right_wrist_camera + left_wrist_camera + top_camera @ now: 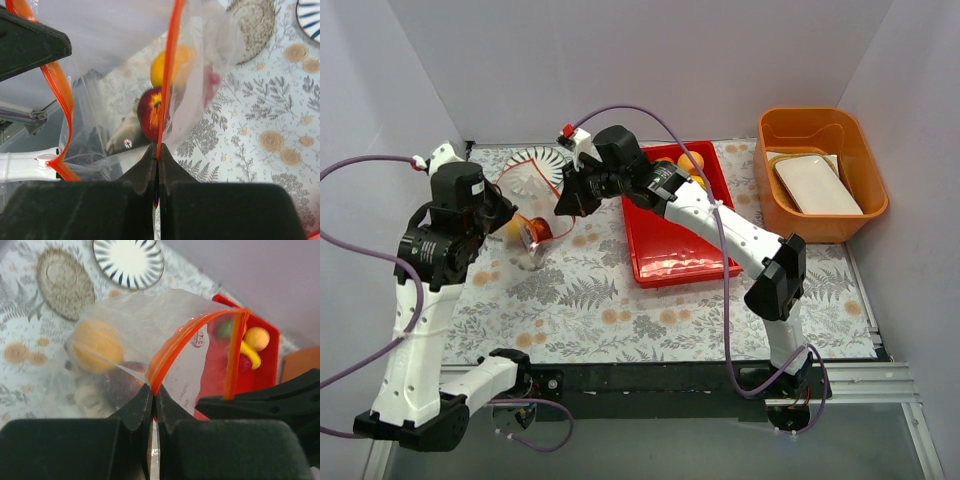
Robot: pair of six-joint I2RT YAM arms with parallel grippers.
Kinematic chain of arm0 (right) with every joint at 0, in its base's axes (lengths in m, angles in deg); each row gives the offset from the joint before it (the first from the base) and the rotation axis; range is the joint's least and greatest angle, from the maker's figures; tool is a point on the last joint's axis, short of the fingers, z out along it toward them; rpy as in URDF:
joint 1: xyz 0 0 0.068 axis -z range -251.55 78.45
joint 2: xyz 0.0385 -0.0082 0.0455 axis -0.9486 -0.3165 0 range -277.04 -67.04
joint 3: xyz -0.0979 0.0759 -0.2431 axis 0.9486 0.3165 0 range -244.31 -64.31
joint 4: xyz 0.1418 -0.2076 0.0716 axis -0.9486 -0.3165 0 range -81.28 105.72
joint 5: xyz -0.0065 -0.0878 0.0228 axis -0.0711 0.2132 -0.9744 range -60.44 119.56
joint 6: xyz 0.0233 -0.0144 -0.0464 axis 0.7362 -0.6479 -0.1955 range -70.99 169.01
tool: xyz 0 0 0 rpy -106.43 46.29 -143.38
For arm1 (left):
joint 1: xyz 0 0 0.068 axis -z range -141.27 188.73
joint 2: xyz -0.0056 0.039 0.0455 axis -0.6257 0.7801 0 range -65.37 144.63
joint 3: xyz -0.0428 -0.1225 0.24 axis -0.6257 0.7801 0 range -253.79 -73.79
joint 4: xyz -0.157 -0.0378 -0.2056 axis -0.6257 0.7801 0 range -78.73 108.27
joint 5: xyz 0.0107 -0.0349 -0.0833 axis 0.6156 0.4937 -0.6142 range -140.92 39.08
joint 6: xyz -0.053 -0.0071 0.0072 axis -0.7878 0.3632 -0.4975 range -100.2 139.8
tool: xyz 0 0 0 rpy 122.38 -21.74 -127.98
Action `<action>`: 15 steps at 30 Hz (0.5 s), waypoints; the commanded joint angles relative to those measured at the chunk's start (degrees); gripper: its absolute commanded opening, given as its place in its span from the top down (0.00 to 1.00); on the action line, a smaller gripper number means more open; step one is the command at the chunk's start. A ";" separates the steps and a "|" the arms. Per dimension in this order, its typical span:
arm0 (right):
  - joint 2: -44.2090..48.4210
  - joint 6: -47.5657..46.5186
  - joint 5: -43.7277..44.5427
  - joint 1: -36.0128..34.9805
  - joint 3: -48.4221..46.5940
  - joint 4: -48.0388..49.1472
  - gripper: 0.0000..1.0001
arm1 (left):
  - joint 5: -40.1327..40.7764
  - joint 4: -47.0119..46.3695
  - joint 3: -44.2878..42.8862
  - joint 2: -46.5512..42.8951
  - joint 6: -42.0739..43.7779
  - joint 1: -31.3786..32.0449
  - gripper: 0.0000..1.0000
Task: Place the food in the zip-top bag and seal the zipper
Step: Adjust the zipper food storage bag at the center of the board.
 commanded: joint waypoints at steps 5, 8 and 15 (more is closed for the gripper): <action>-1.93 0.65 -1.44 1.33 -1.23 -1.94 0.99 | 3.10 0.18 -3.56 0.35 2.35 -0.16 1.00; -3.43 1.00 -3.20 1.33 -1.85 -1.67 0.99 | 0.47 2.38 -5.59 2.02 2.97 -0.16 1.00; -3.87 1.88 1.44 2.38 5.08 0.44 0.99 | -4.27 0.02 2.81 0.53 1.21 -0.25 1.00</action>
